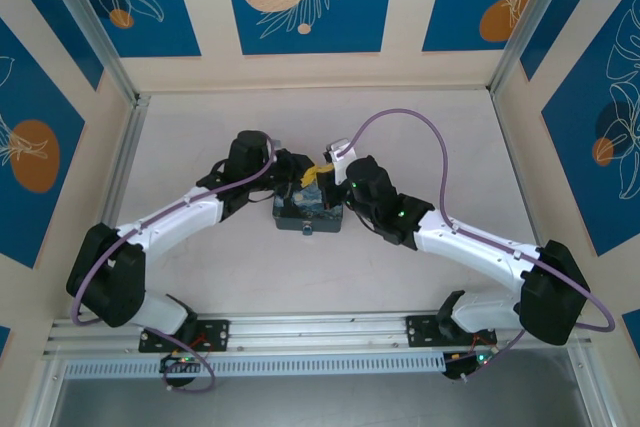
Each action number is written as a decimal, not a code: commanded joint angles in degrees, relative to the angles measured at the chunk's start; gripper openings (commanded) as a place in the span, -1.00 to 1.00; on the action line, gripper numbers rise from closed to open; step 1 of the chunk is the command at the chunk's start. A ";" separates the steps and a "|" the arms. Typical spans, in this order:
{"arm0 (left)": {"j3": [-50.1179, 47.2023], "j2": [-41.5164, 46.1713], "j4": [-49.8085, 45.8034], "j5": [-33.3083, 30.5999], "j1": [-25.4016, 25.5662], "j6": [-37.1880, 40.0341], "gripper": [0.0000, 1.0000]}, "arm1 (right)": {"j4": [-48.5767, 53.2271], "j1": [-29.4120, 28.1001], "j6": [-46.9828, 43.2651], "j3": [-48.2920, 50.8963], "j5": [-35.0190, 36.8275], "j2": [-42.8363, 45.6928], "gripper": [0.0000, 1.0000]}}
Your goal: Unlock a padlock with a key
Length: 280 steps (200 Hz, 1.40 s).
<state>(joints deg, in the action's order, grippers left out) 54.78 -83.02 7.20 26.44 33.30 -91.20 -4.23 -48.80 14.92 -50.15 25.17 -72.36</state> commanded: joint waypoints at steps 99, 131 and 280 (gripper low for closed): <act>3.36 -2.22 -0.91 -0.47 1.09 6.12 -1.00 | 4.31 3.09 5.47 -2.76 -3.64 2.55 -0.03; 6.25 -3.01 -3.37 -0.74 0.45 17.15 -1.00 | 13.50 10.49 14.75 -4.17 -10.45 8.29 0.52; 0.75 3.06 8.70 -16.41 -0.54 44.64 -1.00 | -14.92 25.36 60.71 9.26 -44.64 3.01 0.51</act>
<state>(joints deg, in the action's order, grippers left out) 58.08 -81.49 7.79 13.13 33.12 -47.37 -2.11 -23.33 61.14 -43.33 -12.93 -66.46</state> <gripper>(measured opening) 0.047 0.772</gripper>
